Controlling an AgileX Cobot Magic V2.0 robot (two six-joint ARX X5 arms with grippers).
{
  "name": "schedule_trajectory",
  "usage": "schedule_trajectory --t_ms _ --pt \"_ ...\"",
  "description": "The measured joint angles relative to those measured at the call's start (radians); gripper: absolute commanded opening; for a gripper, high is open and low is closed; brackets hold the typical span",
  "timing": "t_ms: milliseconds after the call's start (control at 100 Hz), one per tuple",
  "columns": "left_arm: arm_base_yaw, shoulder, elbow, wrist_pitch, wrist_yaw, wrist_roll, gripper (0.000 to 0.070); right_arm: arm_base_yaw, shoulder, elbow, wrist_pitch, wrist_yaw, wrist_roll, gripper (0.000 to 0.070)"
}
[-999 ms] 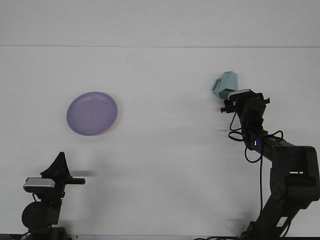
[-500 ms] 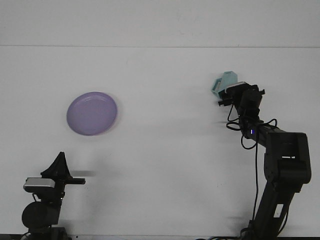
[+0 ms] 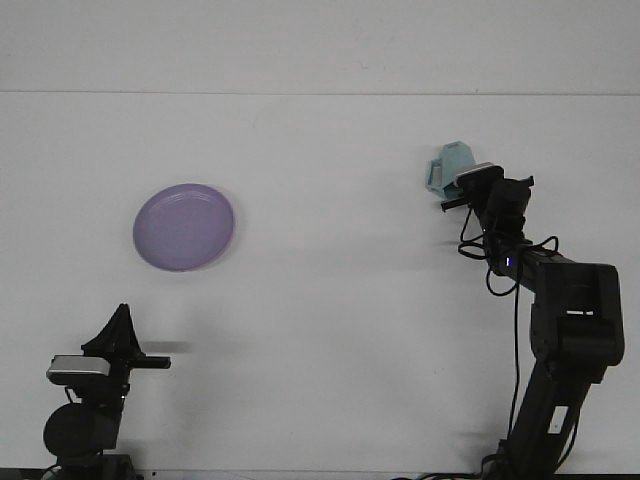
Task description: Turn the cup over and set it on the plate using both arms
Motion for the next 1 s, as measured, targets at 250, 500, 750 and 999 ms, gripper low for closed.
schedule_trajectory --t_ms 250,500,750,999 --pt "0.000 0.000 0.000 0.000 0.000 0.000 0.0015 0.002 -0.040 0.000 -0.076 0.000 0.013 0.0000" --pt "0.000 0.000 0.000 0.001 0.000 0.000 0.0015 0.010 -0.266 0.000 -0.320 0.000 0.089 0.0000" --pt "0.000 0.000 0.000 0.002 0.000 0.000 0.0015 0.050 -0.589 0.000 -0.663 0.002 0.207 0.0000" --pt "0.000 0.000 0.000 0.002 0.000 0.000 0.0015 0.160 -0.880 0.003 -0.987 0.000 0.316 0.0000"
